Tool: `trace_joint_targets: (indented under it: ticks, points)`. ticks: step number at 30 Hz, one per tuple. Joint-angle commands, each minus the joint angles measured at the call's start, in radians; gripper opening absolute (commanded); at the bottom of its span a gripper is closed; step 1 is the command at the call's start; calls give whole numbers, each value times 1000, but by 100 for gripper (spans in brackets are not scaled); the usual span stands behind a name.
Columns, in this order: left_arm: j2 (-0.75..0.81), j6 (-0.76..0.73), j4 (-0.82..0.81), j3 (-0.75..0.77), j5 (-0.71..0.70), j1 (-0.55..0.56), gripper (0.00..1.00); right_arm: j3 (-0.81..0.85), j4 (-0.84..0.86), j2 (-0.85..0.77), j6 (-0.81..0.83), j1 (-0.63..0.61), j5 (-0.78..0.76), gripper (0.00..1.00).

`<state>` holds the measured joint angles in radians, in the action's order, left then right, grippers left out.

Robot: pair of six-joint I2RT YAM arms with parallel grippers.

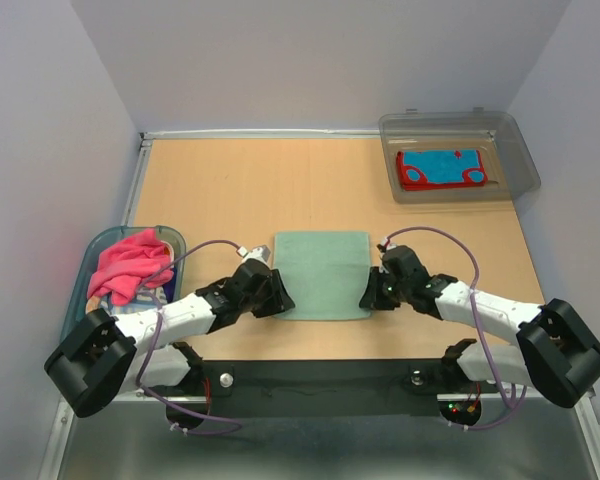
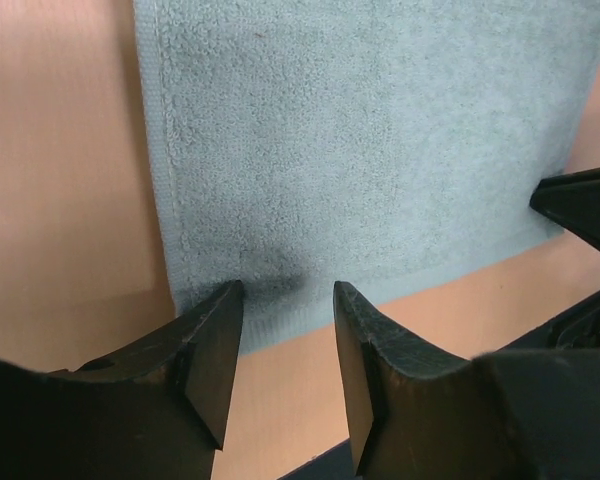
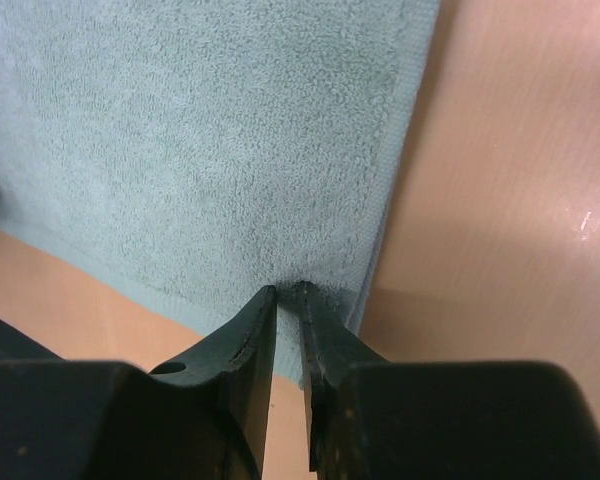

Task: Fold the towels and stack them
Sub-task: Fold the towel

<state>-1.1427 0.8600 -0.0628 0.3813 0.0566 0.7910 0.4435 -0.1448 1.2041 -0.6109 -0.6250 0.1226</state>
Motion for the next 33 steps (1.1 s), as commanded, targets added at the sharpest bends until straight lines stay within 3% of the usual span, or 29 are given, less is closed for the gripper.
trace_joint_targets:
  ticks: [1,4,8,10,12,14,17,21,26,33]
  points:
    - [3,48,-61,-25,23,11,52,-17,-22,8,-39,27,-118,21]
    - [38,77,-57,-24,32,31,52,15,-21,-33,-15,28,-178,23]
    - [151,83,20,16,-12,53,58,150,-35,-41,95,53,-169,44]
    - [184,60,61,72,-47,53,61,204,-42,-19,184,74,-143,51]
    - [210,-2,176,123,-170,53,63,258,-56,47,246,129,-129,55]
    - [201,-60,257,195,-283,39,67,345,-62,93,327,184,-43,55]
    - [161,-220,313,289,-327,-15,70,458,-62,199,431,218,5,54]
    - [54,-351,288,384,-282,-127,69,586,-58,325,471,263,54,31]
    - [-160,-337,100,475,-209,-194,58,725,-12,498,418,265,118,29]
    - [-478,-316,40,631,-138,-211,46,782,8,662,408,265,154,26]
